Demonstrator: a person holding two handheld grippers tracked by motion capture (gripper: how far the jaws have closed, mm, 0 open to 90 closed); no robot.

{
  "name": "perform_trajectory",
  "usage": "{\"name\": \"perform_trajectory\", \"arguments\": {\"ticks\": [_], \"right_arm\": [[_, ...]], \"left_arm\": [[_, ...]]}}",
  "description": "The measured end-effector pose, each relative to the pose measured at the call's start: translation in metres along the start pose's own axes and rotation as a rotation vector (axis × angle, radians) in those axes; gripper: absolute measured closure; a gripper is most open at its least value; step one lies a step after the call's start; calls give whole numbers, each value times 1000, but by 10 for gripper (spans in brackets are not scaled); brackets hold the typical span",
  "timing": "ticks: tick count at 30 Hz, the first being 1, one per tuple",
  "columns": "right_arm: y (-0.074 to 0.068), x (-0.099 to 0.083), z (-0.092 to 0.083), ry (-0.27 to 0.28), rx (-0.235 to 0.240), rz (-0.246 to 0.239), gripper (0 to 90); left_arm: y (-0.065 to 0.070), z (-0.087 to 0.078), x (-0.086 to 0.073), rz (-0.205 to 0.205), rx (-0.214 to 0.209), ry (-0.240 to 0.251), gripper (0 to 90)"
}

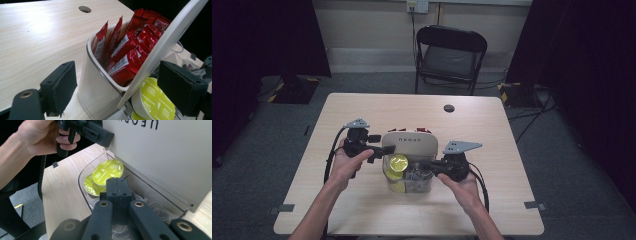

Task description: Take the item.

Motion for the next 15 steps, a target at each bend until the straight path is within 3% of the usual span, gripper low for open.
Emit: {"name": "perform_trajectory", "arguments": {"ticks": [15], "right_arm": [[-1, 7, -14, 37, -4, -5, 900]], "left_arm": [[-1, 1, -1, -3, -4, -3, 154]]}}
Point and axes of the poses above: each handheld gripper's, and its own axes: z roughly forward along the jaws, x roughly out of its top, y roughly to its right, the point moved 1 cm from there along z, roughly forward along the jaws, and after that the axes turned 13 degrees about z, right-handed, at the moved point
